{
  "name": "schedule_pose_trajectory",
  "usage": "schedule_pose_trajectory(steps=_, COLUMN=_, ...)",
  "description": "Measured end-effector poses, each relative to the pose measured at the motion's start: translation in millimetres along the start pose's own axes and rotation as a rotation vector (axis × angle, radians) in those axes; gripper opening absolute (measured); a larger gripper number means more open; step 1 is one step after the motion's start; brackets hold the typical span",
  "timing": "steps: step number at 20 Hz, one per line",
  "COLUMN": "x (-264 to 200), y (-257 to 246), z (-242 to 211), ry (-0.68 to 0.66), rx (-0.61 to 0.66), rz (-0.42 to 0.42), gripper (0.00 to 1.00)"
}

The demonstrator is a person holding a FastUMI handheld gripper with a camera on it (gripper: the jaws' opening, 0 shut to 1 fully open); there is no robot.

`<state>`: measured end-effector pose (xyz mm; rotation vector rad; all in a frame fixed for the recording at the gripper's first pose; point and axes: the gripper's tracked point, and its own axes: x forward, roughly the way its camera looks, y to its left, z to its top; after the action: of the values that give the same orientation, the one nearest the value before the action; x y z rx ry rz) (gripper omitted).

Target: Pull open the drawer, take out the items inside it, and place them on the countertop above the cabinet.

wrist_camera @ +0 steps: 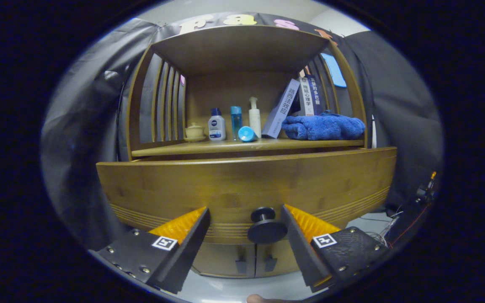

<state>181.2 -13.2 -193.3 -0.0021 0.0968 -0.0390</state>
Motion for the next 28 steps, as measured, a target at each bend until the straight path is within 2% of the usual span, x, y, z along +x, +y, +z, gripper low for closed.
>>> schedule_pose_trajectory(steps=12, x=59.0, y=3.3, z=5.5, ry=-0.12, rx=-0.029, rz=-0.006, gripper=1.0)
schedule_pose_trajectory(steps=21, x=74.0, y=5.5, z=7.7, ry=-0.122, rx=-0.037, rz=-0.005, gripper=1.0)
schedule_pose_trajectory(steps=25, x=73.8, y=-7.4, z=-2.4, ry=-0.06, rx=-0.021, rz=-0.05, gripper=0.99)
schedule_pose_trajectory(steps=28, x=56.1, y=-26.9, z=19.0, ry=-0.08, rx=0.031, rz=-0.1, gripper=0.99)
